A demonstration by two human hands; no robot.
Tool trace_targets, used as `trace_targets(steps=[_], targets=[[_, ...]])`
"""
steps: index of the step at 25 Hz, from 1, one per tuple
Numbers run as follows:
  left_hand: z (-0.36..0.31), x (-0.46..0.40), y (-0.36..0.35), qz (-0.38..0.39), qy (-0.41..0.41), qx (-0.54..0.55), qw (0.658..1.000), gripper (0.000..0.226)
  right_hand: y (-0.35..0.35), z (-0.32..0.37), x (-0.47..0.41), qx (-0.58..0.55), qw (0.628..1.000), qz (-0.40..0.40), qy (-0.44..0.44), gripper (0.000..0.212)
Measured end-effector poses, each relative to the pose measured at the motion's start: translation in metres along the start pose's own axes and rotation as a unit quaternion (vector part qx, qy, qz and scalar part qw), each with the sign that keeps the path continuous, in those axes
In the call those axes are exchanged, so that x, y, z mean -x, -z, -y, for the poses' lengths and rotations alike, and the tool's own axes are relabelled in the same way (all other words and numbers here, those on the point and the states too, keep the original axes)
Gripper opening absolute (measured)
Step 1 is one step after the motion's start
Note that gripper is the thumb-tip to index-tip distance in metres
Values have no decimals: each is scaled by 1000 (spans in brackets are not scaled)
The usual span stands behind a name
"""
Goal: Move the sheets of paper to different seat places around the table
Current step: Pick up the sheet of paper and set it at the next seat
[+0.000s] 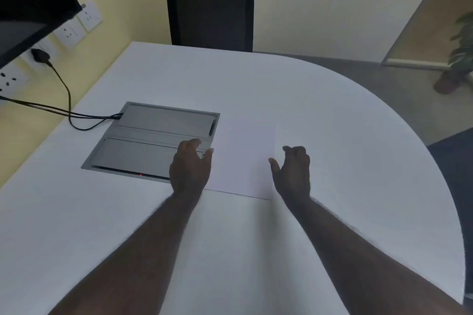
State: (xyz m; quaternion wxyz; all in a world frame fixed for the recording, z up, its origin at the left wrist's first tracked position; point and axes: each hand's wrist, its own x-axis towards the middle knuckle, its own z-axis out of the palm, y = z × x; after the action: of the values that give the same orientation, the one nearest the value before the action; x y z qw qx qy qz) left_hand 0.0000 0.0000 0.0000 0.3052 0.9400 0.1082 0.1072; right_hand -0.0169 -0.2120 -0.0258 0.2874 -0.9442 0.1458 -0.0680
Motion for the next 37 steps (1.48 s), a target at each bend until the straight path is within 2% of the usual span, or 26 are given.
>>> trace_targets(steps=[3, 7, 12, 18, 25, 33, 37], targets=[[8, -12, -24, 10, 41, 10, 999, 34, -21, -10, -12, -54, 996, 7, -77, 48], [23, -24, -58, 55, 78, -3, 995, 30, -49, -23, -30, -70, 990, 37, -116, 50], [43, -38, -85, 95, 140, -10, 986, 41, -76, -32, -44, -92, 979, 58, -170, 49], [52, -51, -104, 119, 142, -24, 982, 43, -92, -35, -56, -76, 976, 66, -195, 51], [48, -57, -120, 140, 154, -59, 976, 62, -102, -38, -69, -48, 969, 88, -227, 55], [48, -56, -127, 136, 147, -104, 974, 59, -107, -32, -77, -51, 954, 95, -281, 44], [43, -61, -127, 146, 178, -107, 967, 60, -110, -26, -78, -58, 945, 102, -305, 42]])
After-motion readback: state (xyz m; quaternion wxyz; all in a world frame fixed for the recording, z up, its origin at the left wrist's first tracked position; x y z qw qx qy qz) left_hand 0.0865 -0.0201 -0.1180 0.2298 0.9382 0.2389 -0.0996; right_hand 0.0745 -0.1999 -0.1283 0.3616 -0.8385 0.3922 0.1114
